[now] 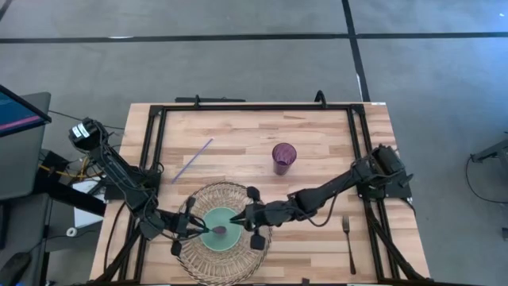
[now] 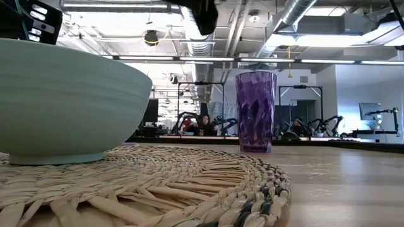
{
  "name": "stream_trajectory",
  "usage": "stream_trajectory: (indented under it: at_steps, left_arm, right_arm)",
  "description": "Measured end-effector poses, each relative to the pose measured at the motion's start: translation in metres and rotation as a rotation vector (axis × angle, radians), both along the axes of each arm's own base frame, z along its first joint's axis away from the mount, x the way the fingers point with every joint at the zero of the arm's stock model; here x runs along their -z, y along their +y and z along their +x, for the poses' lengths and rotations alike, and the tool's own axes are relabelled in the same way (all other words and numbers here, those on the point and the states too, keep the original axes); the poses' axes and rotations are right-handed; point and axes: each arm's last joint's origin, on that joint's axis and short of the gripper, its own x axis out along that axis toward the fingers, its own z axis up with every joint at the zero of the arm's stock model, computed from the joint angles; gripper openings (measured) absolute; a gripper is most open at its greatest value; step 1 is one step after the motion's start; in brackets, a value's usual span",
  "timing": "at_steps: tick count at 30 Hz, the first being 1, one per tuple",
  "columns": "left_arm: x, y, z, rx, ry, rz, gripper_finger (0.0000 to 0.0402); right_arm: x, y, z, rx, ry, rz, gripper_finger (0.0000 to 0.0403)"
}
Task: Pick & Place Utensil
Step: Put the violet spoon into the green bowl on the brown mat
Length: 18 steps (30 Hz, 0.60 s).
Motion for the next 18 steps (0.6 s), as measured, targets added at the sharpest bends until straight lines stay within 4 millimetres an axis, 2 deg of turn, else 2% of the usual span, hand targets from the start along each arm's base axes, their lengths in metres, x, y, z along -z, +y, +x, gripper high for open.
stream_trajectory:
  at_steps: [6,18]
  left_arm:
    - [-0.001,0.0,0.0,-0.002,-0.005,-0.008,0.003]
    - [-0.001,0.0,0.0,-0.003,-0.01,-0.013,0.0031]
  right_arm:
    - [0.038,0.008,0.013,0.0,-0.014,0.009,0.0003]
    - [0.046,0.0,0.016,0.06,0.069,0.02,0.0001]
